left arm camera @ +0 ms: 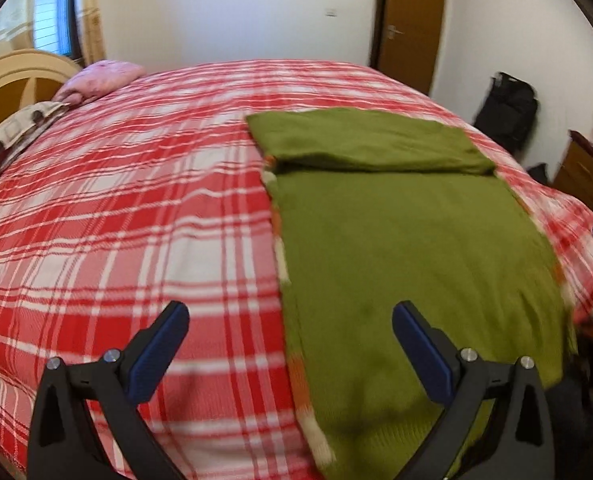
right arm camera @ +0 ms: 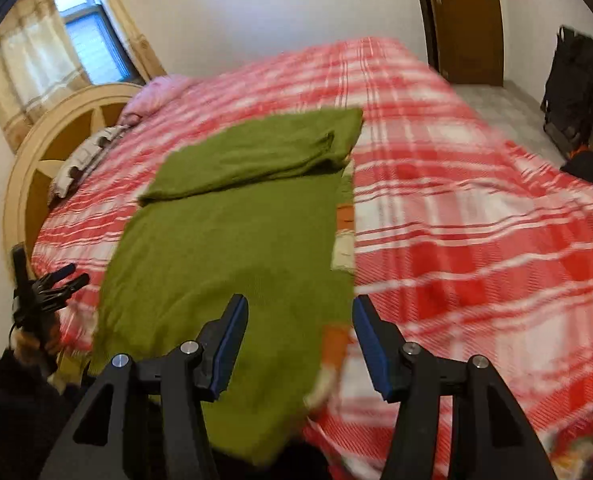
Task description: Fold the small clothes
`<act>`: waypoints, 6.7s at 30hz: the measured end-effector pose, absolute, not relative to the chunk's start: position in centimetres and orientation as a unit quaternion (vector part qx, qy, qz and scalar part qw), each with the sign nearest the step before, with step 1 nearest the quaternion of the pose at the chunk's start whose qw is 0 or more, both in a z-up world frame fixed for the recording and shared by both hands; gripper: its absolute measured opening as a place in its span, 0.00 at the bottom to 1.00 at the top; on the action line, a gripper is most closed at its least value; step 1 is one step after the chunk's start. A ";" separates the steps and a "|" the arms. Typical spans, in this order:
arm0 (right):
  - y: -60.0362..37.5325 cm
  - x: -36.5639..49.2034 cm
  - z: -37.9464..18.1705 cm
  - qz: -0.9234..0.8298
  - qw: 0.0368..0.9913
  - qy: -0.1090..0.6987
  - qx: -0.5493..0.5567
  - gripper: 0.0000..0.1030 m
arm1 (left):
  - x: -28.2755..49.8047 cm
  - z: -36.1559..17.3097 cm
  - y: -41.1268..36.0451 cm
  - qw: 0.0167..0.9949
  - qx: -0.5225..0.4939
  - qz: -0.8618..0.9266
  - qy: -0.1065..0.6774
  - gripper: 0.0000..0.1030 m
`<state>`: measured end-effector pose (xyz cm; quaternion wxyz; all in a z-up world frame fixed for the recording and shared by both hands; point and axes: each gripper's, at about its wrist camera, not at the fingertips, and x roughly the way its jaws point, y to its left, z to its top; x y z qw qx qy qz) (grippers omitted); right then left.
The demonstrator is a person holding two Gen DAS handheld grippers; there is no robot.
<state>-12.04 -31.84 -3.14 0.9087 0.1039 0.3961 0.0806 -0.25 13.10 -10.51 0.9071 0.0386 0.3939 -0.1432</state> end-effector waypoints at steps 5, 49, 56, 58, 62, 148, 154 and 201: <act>-33.6 -17.6 -0.4 0.111 0.913 0.377 0.109 0.54 | -3.4 -11.8 13.4 0.886 0.067 -0.176 0.423 1.00; -26.4 -13.4 -14.6 0.196 0.779 0.543 0.243 0.00 | -7.9 -16.3 11.8 0.820 -0.046 -0.258 0.509 0.08; -29.0 -12.5 -10.2 0.204 0.801 0.474 0.304 0.00 | -5.7 -11.6 12.8 0.834 -0.088 -0.274 0.470 0.08; -29.3 -12.4 -9.9 0.172 0.813 0.482 0.279 0.00 | -5.1 -10.6 12.4 0.840 -0.077 -0.275 0.461 0.08; -30.1 -13.5 -11.6 0.142 0.785 0.511 0.320 0.01 | -5.1 -9.9 11.4 0.844 -0.056 -0.289 0.449 0.08; -32.2 1.9 -9.0 0.023 0.897 0.392 0.204 0.68 | 13.4 -12.8 7.3 0.862 0.044 -0.251 0.438 0.42; -30.4 5.3 -10.2 0.016 0.902 0.417 0.111 0.68 | 13.7 -12.8 7.1 0.858 0.039 -0.252 0.445 0.36; -26.2 4.1 -12.4 -0.033 0.915 0.402 0.028 0.09 | 12.5 -12.6 5.5 0.887 0.060 -0.142 0.435 0.11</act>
